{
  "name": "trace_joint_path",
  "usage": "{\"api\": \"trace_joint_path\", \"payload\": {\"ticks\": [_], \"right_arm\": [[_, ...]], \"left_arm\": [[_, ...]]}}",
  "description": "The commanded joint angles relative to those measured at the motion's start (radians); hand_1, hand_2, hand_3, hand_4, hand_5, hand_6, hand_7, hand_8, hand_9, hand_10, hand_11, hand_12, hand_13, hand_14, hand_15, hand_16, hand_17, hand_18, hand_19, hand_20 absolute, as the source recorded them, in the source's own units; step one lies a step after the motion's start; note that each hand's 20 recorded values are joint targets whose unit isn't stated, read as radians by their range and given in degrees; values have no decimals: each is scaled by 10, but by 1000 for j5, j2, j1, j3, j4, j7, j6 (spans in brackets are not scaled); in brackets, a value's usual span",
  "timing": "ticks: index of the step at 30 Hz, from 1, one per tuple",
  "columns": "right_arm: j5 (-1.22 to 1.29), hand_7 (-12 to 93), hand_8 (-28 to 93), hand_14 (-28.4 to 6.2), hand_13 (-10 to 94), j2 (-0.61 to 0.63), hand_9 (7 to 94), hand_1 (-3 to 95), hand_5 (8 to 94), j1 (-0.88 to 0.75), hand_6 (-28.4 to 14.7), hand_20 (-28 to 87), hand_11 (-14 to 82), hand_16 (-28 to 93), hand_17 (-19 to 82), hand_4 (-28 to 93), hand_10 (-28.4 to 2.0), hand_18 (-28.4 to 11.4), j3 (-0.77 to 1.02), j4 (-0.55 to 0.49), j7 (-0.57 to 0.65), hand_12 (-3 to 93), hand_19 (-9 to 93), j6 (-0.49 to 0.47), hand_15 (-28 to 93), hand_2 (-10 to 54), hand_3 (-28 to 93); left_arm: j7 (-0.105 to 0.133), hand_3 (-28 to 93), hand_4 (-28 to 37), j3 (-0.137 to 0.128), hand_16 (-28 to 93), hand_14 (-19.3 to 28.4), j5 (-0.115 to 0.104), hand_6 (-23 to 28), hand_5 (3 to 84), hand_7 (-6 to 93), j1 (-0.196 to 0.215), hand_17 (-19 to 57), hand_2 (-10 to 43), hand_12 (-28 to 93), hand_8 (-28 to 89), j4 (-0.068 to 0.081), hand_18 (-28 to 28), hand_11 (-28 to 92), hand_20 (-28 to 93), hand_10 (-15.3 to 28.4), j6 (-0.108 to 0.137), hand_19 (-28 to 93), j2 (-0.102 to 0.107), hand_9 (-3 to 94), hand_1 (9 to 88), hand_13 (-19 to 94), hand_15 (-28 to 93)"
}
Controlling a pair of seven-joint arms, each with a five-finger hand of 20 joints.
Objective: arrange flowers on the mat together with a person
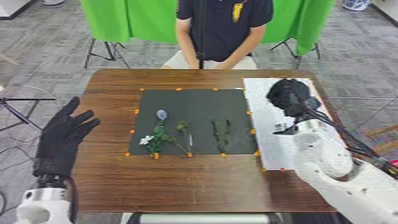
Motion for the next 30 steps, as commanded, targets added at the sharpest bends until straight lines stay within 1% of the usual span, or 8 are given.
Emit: {"api": "trace_joint_path", "payload": {"ticks": [1,3,9,11,13,19,20,30], "right_arm": [[-35,210,13,-20,771,-219,859,642,831,300,36,235,190,327,364,-283,-76,-103,-292,-1,-120,396,721,-61,496,-95,649],[-40,211,15,-20,769,-262,859,641,831,327,37,237,190,327,360,-283,-78,-105,-338,27,-133,397,721,-86,497,-95,652],[-104,213,11,-22,760,-324,856,633,827,397,38,247,193,330,337,-283,-79,-116,-484,96,-141,398,727,-117,510,-95,663],[-122,216,10,-21,754,-340,854,627,825,416,39,251,195,330,327,-283,-80,-119,-530,111,-128,399,730,-126,516,-95,668],[-161,218,8,-22,746,-361,853,626,825,421,39,254,197,330,316,-283,-79,-123,-550,129,-123,399,729,-145,523,-95,669],[-185,228,0,-18,709,-411,826,610,819,424,50,264,197,327,269,-283,-73,-138,-575,177,-90,394,725,-179,528,-95,677],[-189,228,-3,-20,696,-416,816,606,818,416,53,262,193,324,259,-283,-73,-140,-570,183,-93,390,717,-186,522,-95,678],[-224,222,-18,-27,659,-456,784,584,809,386,64,263,179,312,220,-283,-77,-149,-556,228,-82,371,695,-292,513,-95,675]], "left_arm": [[12,793,-261,2,-75,273,-14,35,355,128,23,-84,37,104,-98,-4,239,231,165,181,16,482,-4,390,244,298,486],[2,793,-261,-1,-75,273,-5,35,355,128,16,-84,37,104,-99,-3,239,231,165,181,7,482,-8,390,244,297,487],[-1,794,-262,-9,-75,273,1,36,356,128,12,-84,37,104,-99,-4,240,231,165,181,5,483,-6,390,243,298,486],[11,794,-262,-1,-75,273,-12,36,356,127,11,-84,37,104,-99,-2,240,231,165,182,12,482,6,390,243,298,486],[9,795,-261,3,-75,273,-12,36,356,127,3,-84,37,104,-99,1,240,231,165,181,9,483,9,390,243,298,486],[-24,795,-262,4,-75,274,16,37,356,126,-24,-84,37,103,-98,7,240,231,165,182,-16,483,-6,390,243,297,486],[-37,795,-262,4,-75,274,21,37,356,126,-29,-84,37,103,-98,8,240,232,165,181,-18,483,-12,390,243,297,486],[-70,795,-260,-5,-75,273,42,37,355,126,-40,-84,37,103,-99,11,239,231,165,181,-43,483,-24,390,244,297,486]]}}
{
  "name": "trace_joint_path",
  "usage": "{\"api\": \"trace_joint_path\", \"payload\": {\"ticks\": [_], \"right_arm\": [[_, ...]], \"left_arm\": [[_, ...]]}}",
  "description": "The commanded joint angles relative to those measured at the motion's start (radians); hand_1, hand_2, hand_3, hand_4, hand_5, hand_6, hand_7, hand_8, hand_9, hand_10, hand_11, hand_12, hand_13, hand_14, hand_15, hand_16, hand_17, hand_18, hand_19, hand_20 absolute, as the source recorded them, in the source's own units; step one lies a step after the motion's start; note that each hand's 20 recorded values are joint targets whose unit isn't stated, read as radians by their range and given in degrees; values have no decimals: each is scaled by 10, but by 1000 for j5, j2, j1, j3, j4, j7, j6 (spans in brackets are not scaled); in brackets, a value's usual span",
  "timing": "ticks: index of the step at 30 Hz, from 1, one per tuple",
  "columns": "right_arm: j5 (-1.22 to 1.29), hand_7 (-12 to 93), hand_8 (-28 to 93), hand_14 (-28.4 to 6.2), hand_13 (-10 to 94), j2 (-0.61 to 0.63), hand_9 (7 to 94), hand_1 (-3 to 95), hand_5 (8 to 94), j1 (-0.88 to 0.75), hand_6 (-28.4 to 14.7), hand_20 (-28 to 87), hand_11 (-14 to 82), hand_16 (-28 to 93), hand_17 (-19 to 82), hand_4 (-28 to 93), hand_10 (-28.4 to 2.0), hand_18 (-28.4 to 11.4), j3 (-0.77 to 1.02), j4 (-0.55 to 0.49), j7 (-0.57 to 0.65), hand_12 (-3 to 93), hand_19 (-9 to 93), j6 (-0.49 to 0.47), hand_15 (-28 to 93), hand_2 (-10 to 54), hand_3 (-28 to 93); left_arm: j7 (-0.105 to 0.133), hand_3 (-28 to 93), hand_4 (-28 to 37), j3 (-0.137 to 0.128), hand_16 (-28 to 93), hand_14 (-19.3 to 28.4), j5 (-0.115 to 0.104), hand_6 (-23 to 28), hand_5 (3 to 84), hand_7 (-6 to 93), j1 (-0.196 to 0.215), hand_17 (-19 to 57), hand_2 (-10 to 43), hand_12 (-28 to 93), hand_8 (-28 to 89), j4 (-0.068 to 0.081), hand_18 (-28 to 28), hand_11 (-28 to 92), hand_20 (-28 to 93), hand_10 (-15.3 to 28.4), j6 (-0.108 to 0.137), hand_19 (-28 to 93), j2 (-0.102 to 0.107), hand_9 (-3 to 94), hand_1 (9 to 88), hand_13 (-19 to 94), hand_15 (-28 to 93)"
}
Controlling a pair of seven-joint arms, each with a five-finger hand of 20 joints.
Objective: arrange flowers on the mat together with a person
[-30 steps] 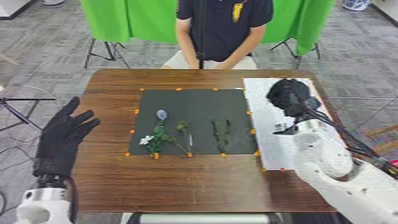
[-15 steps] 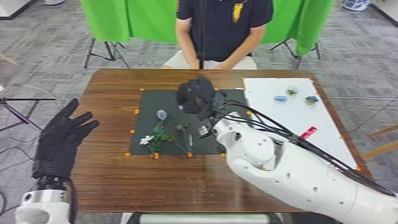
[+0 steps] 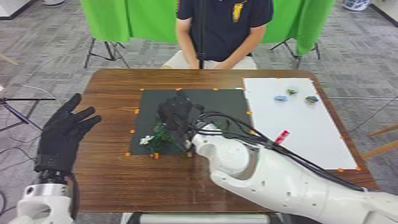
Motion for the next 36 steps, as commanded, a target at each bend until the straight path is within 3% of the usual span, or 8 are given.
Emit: {"api": "trace_joint_path", "payload": {"ticks": [1,11,12,20,23,32,36], "right_arm": [[-50,219,-20,-28,655,-34,781,582,806,-39,65,263,178,311,218,-283,-77,-150,26,20,7,370,694,-97,512,-95,676],[-62,211,-36,-44,624,-37,744,542,767,-57,62,276,151,287,194,-283,-86,-155,51,16,-1,352,680,-148,519,-95,692],[-54,212,-38,-46,620,-35,733,538,764,-51,61,278,170,278,193,-283,-87,-156,45,13,2,337,679,-148,527,-95,695],[-54,218,-57,-67,587,-33,649,474,694,-41,61,291,305,224,179,-283,-103,-159,38,8,13,235,677,-132,583,-95,754],[-54,210,-136,-79,568,-34,605,428,633,-31,54,294,360,188,169,-283,-117,-161,31,10,28,178,679,-123,613,-95,810],[-33,203,-151,-91,551,-27,577,407,585,-17,44,293,356,142,162,-283,-121,-164,36,-1,38,169,685,-105,643,-95,833],[3,201,-150,-94,549,-8,575,403,583,-18,42,292,356,133,160,-283,-121,-166,56,-48,27,168,686,-79,649,-95,830]], "left_arm": [[-33,794,-260,-3,-75,273,17,37,355,126,-5,-84,37,104,-98,8,239,231,165,180,-25,483,-18,390,244,297,486],[-51,798,-253,-9,-75,273,28,37,355,126,-3,-84,37,103,-98,5,239,231,165,181,-38,483,-25,389,247,298,487],[-43,799,-251,-7,-75,273,25,36,355,126,0,-84,37,104,-98,5,239,231,165,181,-35,483,-19,389,247,297,487],[-47,798,-248,-5,-75,272,29,37,355,126,1,-84,36,103,-98,5,240,231,165,182,-38,482,-24,390,248,298,486],[-51,798,-248,-4,-75,273,34,37,355,126,-7,-84,36,103,-98,5,239,231,166,182,-40,483,-26,390,249,298,487],[-35,799,-248,2,-75,273,21,38,356,125,-2,-84,35,103,-98,4,239,231,165,181,-25,482,-19,390,250,298,487],[-17,798,-248,2,-75,273,9,38,355,126,8,-84,36,103,-98,0,239,231,165,181,-13,483,-11,389,250,298,486]]}}
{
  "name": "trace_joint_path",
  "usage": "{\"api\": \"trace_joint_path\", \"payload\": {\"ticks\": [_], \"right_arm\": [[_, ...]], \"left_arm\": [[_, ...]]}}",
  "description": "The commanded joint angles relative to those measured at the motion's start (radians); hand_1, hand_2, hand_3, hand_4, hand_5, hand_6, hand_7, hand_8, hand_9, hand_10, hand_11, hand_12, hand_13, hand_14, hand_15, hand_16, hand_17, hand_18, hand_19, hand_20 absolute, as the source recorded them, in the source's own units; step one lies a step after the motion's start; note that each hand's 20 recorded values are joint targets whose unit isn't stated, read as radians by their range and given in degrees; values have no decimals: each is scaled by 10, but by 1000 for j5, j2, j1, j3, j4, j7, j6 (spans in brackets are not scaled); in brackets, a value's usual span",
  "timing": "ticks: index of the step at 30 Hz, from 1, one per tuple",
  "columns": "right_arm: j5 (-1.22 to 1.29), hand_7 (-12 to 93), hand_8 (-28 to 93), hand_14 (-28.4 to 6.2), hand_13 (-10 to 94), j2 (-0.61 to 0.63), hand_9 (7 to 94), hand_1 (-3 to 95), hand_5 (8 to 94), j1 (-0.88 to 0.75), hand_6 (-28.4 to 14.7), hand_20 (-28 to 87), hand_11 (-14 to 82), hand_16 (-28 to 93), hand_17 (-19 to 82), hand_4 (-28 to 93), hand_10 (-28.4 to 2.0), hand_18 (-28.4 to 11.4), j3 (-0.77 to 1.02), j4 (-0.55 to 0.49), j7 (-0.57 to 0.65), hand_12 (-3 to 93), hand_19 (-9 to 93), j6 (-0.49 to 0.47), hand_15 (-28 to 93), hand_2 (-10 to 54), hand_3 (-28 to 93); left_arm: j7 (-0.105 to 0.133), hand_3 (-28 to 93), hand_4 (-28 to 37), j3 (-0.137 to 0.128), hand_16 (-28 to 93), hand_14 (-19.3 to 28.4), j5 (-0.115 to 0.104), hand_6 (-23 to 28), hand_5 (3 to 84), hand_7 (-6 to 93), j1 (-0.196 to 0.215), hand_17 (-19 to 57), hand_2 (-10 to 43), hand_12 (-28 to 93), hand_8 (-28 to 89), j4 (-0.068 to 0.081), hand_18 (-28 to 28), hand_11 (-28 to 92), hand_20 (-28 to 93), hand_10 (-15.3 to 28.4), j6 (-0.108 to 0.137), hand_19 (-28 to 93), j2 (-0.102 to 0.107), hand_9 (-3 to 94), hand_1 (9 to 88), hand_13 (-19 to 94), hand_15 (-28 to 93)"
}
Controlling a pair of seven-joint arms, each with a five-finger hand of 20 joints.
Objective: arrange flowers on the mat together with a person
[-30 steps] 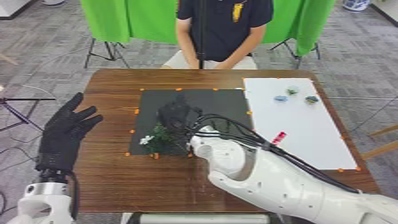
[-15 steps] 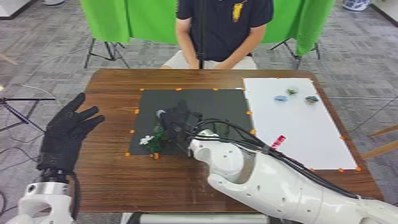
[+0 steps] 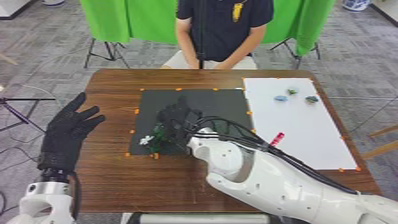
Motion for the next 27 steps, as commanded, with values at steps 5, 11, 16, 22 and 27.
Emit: {"api": "trace_joint_path", "payload": {"ticks": [5,11,16,22,27], "right_arm": [[131,202,-149,-95,548,41,574,398,583,-4,40,291,351,128,160,-282,-122,-166,99,-137,1,166,687,61,651,-95,830],[314,200,-148,-100,546,82,572,386,582,-115,37,290,339,124,158,-280,-122,-168,289,-250,0,163,687,78,651,-95,826],[586,192,-144,-117,525,102,559,353,568,-263,28,264,286,111,141,-265,-128,-172,528,-350,-1,154,640,104,611,-89,818],[1010,180,-139,-146,476,114,532,283,553,-412,19,219,212,91,113,-259,-149,-181,756,-426,-28,143,587,256,519,24,809],[1342,174,-139,-157,444,156,522,258,535,-562,19,194,179,86,99,-264,-150,-179,947,-457,-152,138,560,285,439,55,816]], "left_arm": [[39,798,-247,7,-75,273,-29,39,356,125,31,-84,36,103,-98,-5,239,232,166,182,27,483,15,390,251,298,486],[56,797,-248,8,-75,273,-40,38,355,125,41,-83,37,103,-98,-8,239,231,165,182,39,482,24,390,251,298,486],[73,795,-249,2,-75,273,-53,38,355,126,59,-84,38,103,-98,-10,239,231,165,181,50,482,34,390,248,298,486],[99,793,-255,5,-74,273,-71,37,356,126,78,-84,39,103,-98,-10,239,230,165,181,60,482,50,389,244,297,486],[117,791,-261,9,-75,274,-80,35,359,123,76,-84,40,101,-99,-6,239,224,164,180,62,481,62,388,241,296,484]]}}
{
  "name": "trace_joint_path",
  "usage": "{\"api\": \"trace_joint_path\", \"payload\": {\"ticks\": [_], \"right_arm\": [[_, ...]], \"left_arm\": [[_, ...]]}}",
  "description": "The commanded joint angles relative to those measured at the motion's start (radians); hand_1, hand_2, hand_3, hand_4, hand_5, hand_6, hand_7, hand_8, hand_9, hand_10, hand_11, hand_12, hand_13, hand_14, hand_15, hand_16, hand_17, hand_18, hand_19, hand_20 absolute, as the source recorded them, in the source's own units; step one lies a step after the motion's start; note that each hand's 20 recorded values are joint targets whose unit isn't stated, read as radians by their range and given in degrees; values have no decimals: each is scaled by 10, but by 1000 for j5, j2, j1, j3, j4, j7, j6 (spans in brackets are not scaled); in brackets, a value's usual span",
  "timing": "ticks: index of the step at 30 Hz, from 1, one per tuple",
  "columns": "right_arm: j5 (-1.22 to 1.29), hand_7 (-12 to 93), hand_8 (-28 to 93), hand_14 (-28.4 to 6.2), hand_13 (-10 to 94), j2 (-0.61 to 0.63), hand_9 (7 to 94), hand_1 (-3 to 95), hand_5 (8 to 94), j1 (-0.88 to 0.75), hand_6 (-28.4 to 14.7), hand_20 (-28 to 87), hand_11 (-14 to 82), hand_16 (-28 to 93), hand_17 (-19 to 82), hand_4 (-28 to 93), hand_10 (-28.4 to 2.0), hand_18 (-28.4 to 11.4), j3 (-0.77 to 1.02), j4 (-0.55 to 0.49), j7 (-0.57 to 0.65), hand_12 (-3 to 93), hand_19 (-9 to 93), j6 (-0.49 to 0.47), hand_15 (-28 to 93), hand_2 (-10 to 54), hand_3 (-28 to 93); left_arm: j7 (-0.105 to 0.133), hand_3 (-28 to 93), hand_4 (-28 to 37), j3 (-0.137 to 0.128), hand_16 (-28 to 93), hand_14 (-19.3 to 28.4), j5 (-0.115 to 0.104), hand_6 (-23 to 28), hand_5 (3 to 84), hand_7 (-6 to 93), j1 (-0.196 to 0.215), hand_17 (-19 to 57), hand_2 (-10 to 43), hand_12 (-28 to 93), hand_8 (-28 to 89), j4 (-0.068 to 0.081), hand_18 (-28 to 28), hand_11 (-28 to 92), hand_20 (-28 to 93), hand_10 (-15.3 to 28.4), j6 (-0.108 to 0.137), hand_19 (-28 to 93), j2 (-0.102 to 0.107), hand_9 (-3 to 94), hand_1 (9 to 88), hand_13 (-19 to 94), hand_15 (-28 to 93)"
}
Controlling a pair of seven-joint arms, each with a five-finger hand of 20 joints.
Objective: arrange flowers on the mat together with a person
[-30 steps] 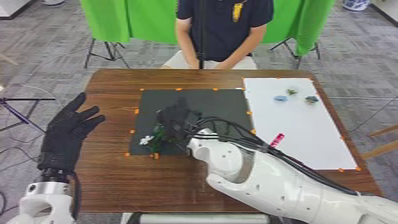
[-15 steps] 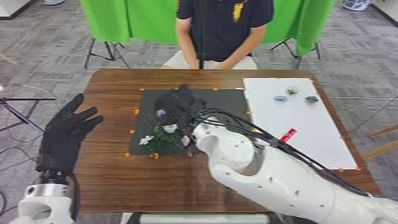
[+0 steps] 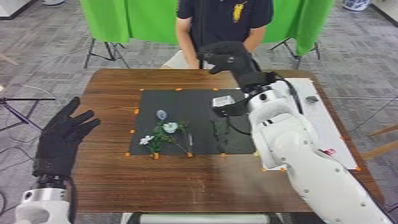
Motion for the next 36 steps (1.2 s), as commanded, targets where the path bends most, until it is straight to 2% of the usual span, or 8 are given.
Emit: {"api": "trace_joint_path", "payload": {"ticks": [1,8,18,21,23,24,27,36], "right_arm": [[560,170,-138,-161,435,85,514,252,526,-232,18,188,169,88,95,-267,-148,-178,279,-34,-167,136,554,59,417,62,817],[698,148,-129,-172,375,94,455,216,475,-424,15,162,98,112,56,-279,-139,-180,456,-44,-303,128,506,14,293,84,821],[755,140,-125,-176,327,109,412,184,401,-596,28,154,63,135,30,-282,-127,-184,526,-31,-358,129,469,-59,224,98,810],[755,134,-124,-178,324,93,407,176,382,-641,30,154,59,142,27,-282,-125,-185,562,-41,-368,130,463,-55,217,101,808],[727,133,-123,-179,328,77,406,172,372,-673,32,158,59,150,26,-283,-125,-187,586,-49,-367,132,467,-68,221,106,807],[726,133,-122,-179,333,76,409,171,370,-679,32,161,61,154,26,-283,-126,-189,594,-49,-360,133,471,-80,226,107,807],[711,151,-125,-179,351,74,455,171,423,-701,21,172,102,168,26,-283,-136,-191,607,-49,-354,145,481,-97,271,109,806],[720,151,-130,-179,352,70,450,170,442,-683,25,178,101,155,24,-283,-133,-195,578,-33,-345,137,480,-107,281,107,809]], "left_arm": [[28,790,-262,4,-75,273,-18,34,360,123,19,-84,41,101,-99,4,239,223,164,180,13,480,15,388,241,296,483],[36,788,-267,2,-74,272,-25,32,363,118,29,-84,42,101,-97,5,239,218,163,177,18,477,12,386,237,294,481],[31,786,-272,6,-73,271,-21,30,367,116,25,-84,43,100,-97,9,238,209,159,174,15,469,4,384,236,292,473],[10,785,-273,2,-72,269,-7,29,367,115,18,-86,43,100,-96,10,239,207,158,174,9,467,-8,383,235,291,470],[10,784,-273,2,-71,268,-9,29,368,115,18,-86,43,100,-96,9,239,207,157,173,9,466,-12,382,235,291,470],[17,784,-273,0,-70,268,-11,30,368,115,23,-86,44,101,-96,8,239,209,158,174,11,467,-9,383,235,291,470],[1,784,-272,-11,-68,268,-2,33,377,116,31,-87,43,105,-95,5,239,216,159,176,6,468,-19,386,235,293,476],[1,783,-271,5,-71,270,-4,36,379,112,15,-85,42,102,-93,9,237,218,159,178,0,469,-18,387,236,292,479]]}}
